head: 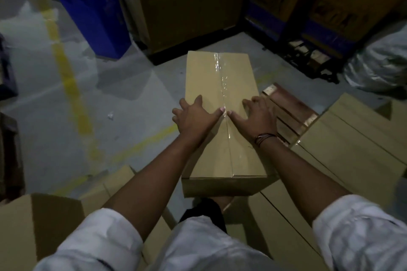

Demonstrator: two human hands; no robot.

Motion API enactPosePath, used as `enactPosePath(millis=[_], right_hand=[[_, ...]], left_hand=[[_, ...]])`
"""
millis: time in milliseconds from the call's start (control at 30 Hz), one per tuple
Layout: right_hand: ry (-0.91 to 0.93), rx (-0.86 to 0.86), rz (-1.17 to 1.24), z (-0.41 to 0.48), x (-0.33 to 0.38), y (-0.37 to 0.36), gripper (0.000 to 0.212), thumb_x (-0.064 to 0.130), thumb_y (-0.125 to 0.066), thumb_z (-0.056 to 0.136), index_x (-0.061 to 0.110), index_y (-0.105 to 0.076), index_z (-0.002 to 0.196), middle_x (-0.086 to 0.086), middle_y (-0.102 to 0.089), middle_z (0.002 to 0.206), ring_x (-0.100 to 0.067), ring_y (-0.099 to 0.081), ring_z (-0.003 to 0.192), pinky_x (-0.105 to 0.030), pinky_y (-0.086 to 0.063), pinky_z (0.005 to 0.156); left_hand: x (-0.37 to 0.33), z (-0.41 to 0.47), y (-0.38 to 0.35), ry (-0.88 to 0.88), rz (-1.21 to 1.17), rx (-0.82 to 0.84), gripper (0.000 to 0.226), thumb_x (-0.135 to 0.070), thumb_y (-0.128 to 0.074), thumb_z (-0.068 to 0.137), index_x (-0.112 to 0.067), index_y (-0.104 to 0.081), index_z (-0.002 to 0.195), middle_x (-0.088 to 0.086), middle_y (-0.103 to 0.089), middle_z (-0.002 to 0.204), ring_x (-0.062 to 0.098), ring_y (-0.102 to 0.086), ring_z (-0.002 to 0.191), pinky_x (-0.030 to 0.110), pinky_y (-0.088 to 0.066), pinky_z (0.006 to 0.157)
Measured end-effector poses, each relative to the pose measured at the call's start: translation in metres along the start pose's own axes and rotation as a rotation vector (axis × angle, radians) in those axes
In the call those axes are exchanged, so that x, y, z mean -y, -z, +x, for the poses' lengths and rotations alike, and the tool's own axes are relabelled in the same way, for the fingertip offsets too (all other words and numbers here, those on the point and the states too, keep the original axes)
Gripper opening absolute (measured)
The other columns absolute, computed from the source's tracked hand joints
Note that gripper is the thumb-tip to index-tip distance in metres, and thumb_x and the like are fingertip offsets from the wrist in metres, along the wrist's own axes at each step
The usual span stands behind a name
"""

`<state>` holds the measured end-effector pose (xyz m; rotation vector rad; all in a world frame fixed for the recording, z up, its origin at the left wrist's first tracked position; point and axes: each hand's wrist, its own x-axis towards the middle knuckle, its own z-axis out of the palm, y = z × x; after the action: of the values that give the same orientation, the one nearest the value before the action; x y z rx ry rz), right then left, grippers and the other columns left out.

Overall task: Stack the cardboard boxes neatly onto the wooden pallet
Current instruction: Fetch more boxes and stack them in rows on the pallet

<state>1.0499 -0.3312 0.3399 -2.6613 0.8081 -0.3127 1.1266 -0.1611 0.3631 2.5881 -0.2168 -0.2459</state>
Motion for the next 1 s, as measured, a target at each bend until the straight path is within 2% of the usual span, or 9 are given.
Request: enactPosePath(millis=[167, 333, 500, 633, 833, 1000], right_hand=[[-0.082, 0.028, 0.030, 0.029, 0.011, -0.026, 0.076, 0.085, -0.047, 0.075, 0.035, -0.058, 0.131, 0.003, -0.044, 0.147, -0.031, -0.041, 0.132, -0.046, -0.036, 0.105], [-0.153, 0.060, 0.041, 0.085, 0.046, -0.077, 0.076, 0.084, -0.047, 0.075, 0.035, -0.057, 0.132, 0.003, -0.042, 0.148, -0.032, -0.041, 0.132, -0.045, -0.037, 0.106], [-0.253, 0.048, 0.054, 0.159, 0.109, -0.147, 0.071, 0.081, -0.053, 0.077, 0.036, -0.057, 0.131, 0.005, -0.041, 0.147, -0.032, -0.041, 0.127, -0.042, -0.037, 0.104], [-0.322, 0.019, 0.077, 0.219, 0.174, -0.183, 0.070, 0.080, -0.055, 0.077, 0.035, -0.059, 0.130, 0.004, -0.043, 0.145, -0.033, -0.044, 0.125, -0.041, -0.039, 0.105], [-0.483, -0.075, 0.124, 0.300, 0.235, -0.192, 0.072, 0.085, -0.047, 0.075, 0.036, -0.060, 0.126, 0.007, -0.046, 0.138, -0.032, -0.047, 0.119, -0.041, -0.044, 0.101], [-0.606, -0.237, 0.227, 0.360, 0.256, -0.181, 0.076, 0.084, -0.048, 0.075, 0.032, -0.062, 0.128, 0.005, -0.047, 0.138, -0.030, -0.046, 0.124, -0.039, -0.041, 0.104]], left_hand=[[0.004, 0.051, -0.001, -0.047, 0.058, 0.025, 0.091, -0.085, -0.053, 0.076, -0.032, -0.042, 0.149, 0.018, -0.028, 0.155, 0.046, -0.031, 0.135, 0.054, -0.032, 0.108], [0.033, 0.140, -0.005, -0.090, 0.113, 0.075, 0.093, -0.085, -0.055, 0.072, -0.034, -0.041, 0.149, 0.018, -0.029, 0.154, 0.045, -0.032, 0.134, 0.054, -0.033, 0.108], [0.075, 0.264, 0.006, -0.143, 0.117, 0.162, 0.092, -0.084, -0.058, 0.073, -0.035, -0.041, 0.149, 0.015, -0.027, 0.155, 0.043, -0.031, 0.135, 0.053, -0.033, 0.109], [0.099, 0.355, 0.043, -0.188, 0.132, 0.209, 0.094, -0.087, -0.056, 0.070, -0.037, -0.042, 0.148, 0.013, -0.026, 0.155, 0.042, -0.030, 0.136, 0.055, -0.035, 0.109], [0.070, 0.464, 0.101, -0.414, 0.238, 0.215, 0.092, -0.086, -0.055, 0.068, -0.036, -0.045, 0.144, 0.015, -0.028, 0.153, 0.044, -0.030, 0.136, 0.056, -0.034, 0.108], [0.013, 0.541, 0.127, -0.614, 0.303, 0.236, 0.089, -0.088, -0.057, 0.070, -0.034, -0.047, 0.140, 0.020, -0.027, 0.153, 0.046, -0.030, 0.136, 0.057, -0.030, 0.110]])
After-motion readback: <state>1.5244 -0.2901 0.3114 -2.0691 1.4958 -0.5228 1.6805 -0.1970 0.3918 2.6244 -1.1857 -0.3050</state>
